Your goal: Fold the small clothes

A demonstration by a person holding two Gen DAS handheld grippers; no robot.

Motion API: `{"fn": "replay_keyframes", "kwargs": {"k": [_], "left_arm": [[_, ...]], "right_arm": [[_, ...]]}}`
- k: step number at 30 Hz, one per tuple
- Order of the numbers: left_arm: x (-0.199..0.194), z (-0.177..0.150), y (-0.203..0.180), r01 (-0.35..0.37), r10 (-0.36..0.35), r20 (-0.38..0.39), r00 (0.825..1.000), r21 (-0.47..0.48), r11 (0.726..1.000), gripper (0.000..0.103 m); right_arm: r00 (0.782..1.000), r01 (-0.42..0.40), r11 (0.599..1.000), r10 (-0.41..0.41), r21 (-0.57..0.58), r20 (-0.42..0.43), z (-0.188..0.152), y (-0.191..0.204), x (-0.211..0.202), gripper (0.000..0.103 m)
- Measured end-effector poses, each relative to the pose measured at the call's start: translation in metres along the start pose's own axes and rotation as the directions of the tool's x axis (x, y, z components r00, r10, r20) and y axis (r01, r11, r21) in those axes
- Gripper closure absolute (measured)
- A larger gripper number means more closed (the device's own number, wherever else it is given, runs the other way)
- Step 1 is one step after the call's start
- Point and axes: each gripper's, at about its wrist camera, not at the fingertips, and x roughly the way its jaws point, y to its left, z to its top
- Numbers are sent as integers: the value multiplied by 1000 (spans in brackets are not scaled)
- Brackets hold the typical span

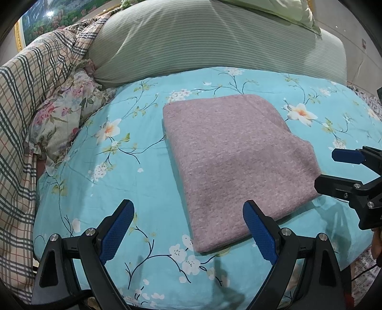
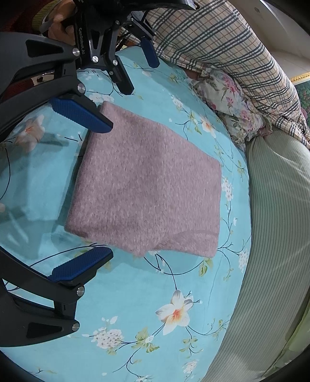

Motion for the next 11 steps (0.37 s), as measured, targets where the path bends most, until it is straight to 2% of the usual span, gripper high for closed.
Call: {"fn": "replay_keyframes", "kwargs": {"k": [11], "left_arm": [[10,5,6,7,-7,-4,1000,-24,1000,6]], "right_arm": [[1000,-3,1000,3,25,-5,5,-4,14,7]]}}
